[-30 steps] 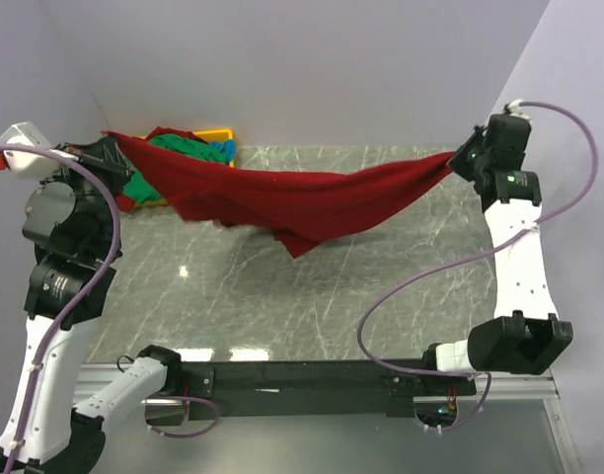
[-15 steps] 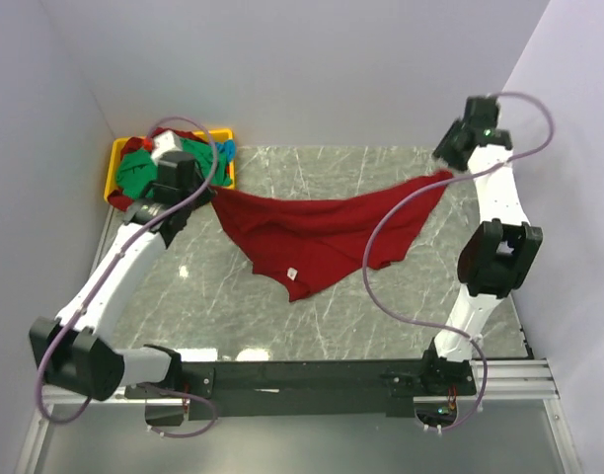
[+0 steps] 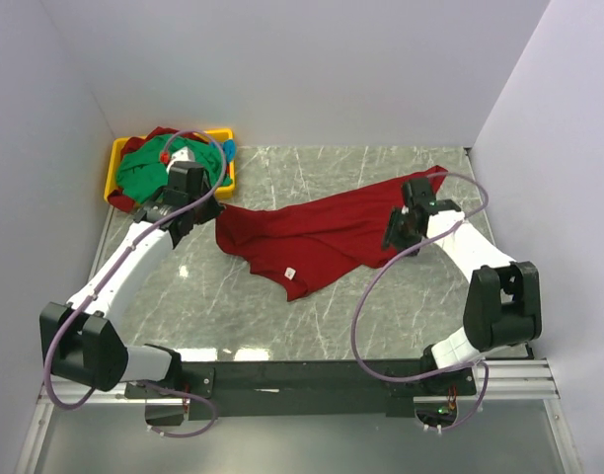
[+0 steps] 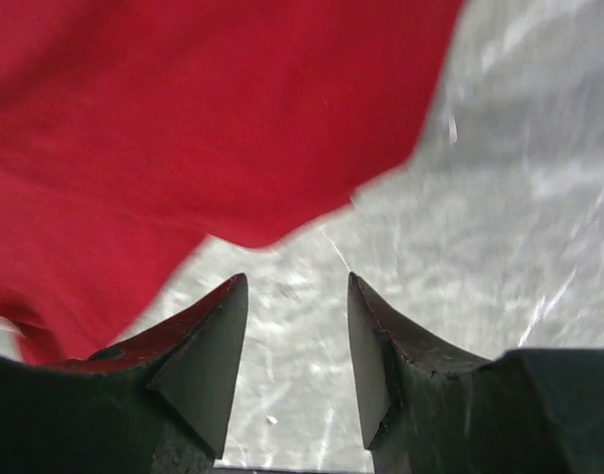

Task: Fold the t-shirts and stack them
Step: Flatten the tshirt out

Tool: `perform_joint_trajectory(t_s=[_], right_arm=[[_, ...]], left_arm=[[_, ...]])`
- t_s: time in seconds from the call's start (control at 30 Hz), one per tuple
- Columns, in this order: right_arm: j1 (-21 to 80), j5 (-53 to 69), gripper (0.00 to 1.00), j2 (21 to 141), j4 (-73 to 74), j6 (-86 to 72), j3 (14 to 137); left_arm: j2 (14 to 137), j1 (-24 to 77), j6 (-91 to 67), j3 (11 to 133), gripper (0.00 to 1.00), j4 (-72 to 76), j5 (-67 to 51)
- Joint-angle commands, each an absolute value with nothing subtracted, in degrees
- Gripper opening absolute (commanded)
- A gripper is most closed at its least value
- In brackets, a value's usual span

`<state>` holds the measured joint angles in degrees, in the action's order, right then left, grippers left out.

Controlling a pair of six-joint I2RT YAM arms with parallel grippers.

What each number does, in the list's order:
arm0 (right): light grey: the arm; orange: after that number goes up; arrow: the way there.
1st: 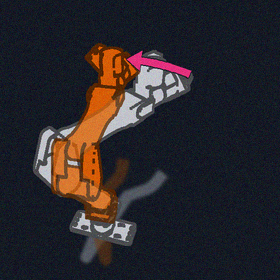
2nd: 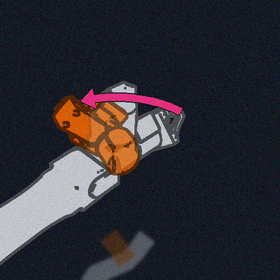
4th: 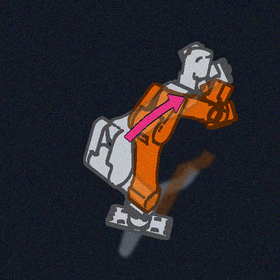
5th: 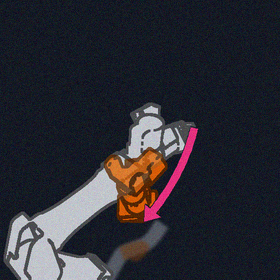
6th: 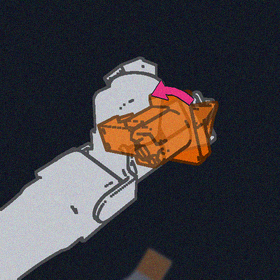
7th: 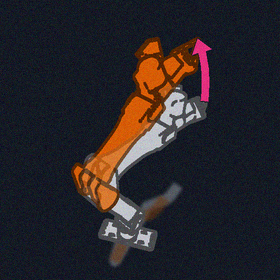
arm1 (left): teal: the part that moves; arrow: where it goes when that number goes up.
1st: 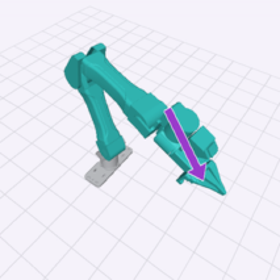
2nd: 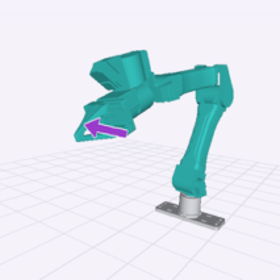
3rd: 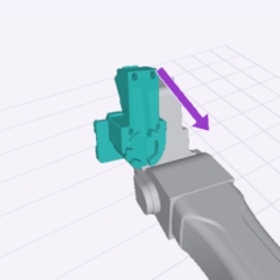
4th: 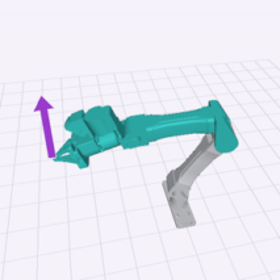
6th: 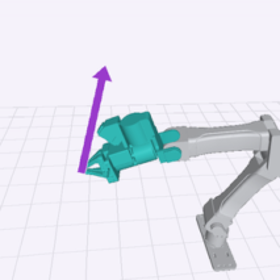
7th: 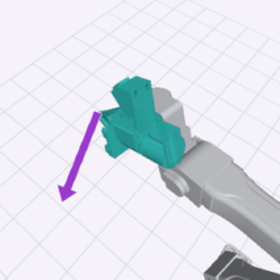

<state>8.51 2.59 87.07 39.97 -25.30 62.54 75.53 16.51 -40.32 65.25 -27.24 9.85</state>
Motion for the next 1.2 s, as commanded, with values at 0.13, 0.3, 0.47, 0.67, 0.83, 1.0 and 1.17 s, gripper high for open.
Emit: perform_joint_trajectory(t_s=[0.13, 0.3, 0.47, 0.67, 0.83, 1.0, 1.17], right_arm=[[8.6, 0.6, 0.45, 85.2, 37.7, -27.2, 56.9], [8.6, 1.3, 0.44, 87.9, 35.7, -27.2, 56.6], [8.4, 0.7, 0.44, 90.6, 33.0, -26.8, 56.5], [8.4, 1.1, 0.44, 92.8, 31.2, -26.6, 55.4], [8.4, 0.4, 0.44, 94.1, 30.3, -26.5, 55.5], [8.3, 0.1, 0.44, 94.5, 28.5, -26.3, 54.6], [8.4, 0.1, 0.45, 95.3, 26.5, -26.1, 53.7]], left_arm=[[75.8, 16.3, -41.5, 66.8, 0.00, -25.0, 8.4], [75.7, 16.3, -41.3, 66.5, 0.00, -25.7, 8.9], [75.2, 16.3, -40.9, 66.5, 0.00, -26.6, 9.5], [75.3, 16.3, -40.8, 67.6, 0.00, -27.9, 10.4], [75.6, 16.3, -40.8, 68.6, 0.00, -27.7, 10.0], [76.3, 16.2, -40.0, 70.4, 0.00, -28.6, 10.5], [76.4, 16.3, -39.9, 70.8, 0.00, -28.7, 10.4]])
